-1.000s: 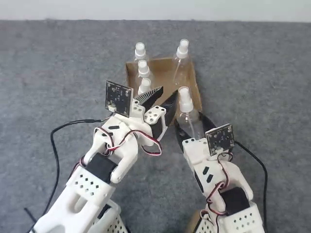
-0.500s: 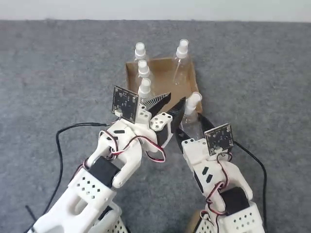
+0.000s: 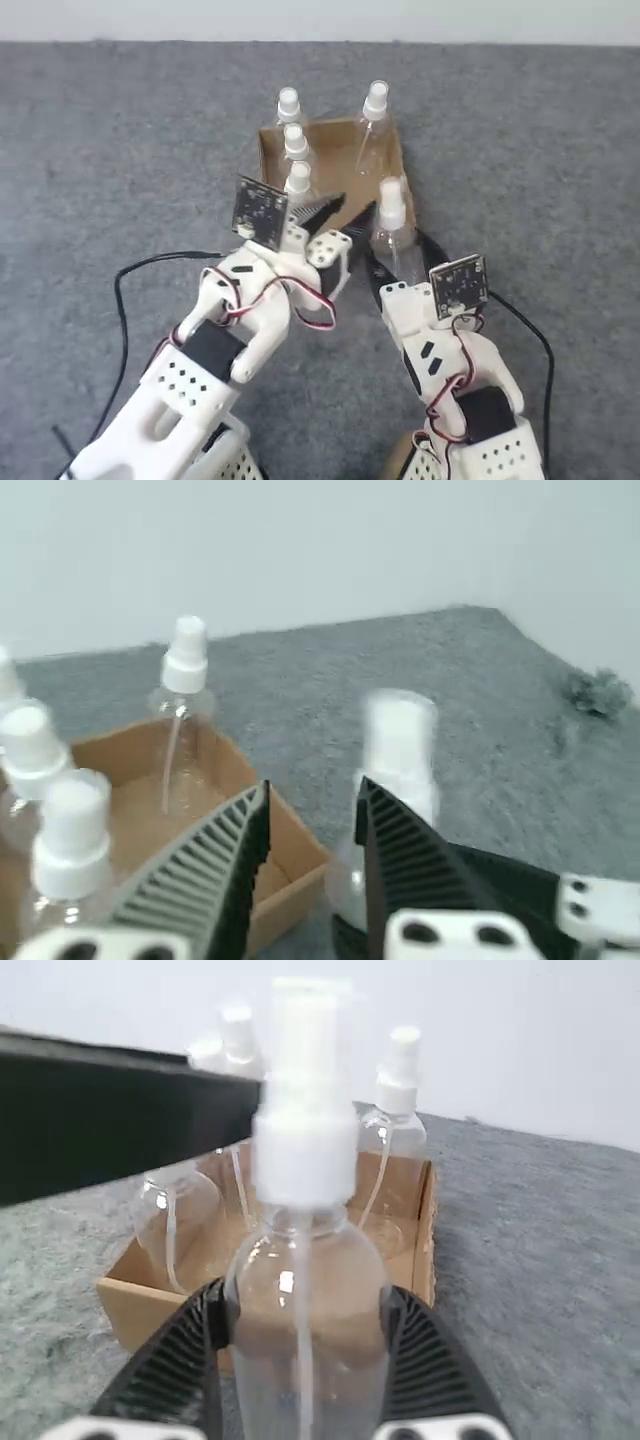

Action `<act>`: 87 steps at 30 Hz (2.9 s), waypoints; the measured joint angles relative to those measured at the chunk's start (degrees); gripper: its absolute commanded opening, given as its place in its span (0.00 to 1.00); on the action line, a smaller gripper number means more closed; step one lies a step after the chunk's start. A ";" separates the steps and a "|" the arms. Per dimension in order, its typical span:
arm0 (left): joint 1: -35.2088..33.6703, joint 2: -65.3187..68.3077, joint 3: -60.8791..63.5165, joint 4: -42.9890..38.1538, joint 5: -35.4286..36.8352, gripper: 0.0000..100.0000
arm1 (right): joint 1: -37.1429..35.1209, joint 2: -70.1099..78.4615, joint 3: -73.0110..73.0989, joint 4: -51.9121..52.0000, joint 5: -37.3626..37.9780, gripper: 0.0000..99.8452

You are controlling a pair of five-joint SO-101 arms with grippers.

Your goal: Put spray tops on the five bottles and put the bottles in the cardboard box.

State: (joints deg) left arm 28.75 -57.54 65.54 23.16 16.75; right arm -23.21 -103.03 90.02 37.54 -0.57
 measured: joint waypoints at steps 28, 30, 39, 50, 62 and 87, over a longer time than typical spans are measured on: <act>0.44 0.00 -0.09 0.00 -2.81 0.14 | -4.84 -0.09 -6.24 6.86 0.00 0.01; 1.58 0.00 -0.18 0.00 -4.84 0.14 | -4.75 -0.09 -6.24 6.95 0.00 0.01; 6.33 -0.70 -0.26 2.99 -7.82 0.13 | -2.46 0.00 -6.15 6.95 0.00 0.01; 8.09 -1.14 -0.35 4.13 -9.58 0.13 | -2.37 0.00 -6.15 7.47 0.00 0.01; 2.46 -0.35 -4.66 8.35 -9.76 0.13 | 2.99 -0.09 -6.24 7.47 0.00 0.01; -16.00 -14.68 -12.22 32.97 -9.93 0.08 | 3.34 -0.09 -4.40 7.47 0.00 0.01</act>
State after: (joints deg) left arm 12.75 -72.22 53.32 56.13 6.81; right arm -19.87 -103.12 85.63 45.01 -0.57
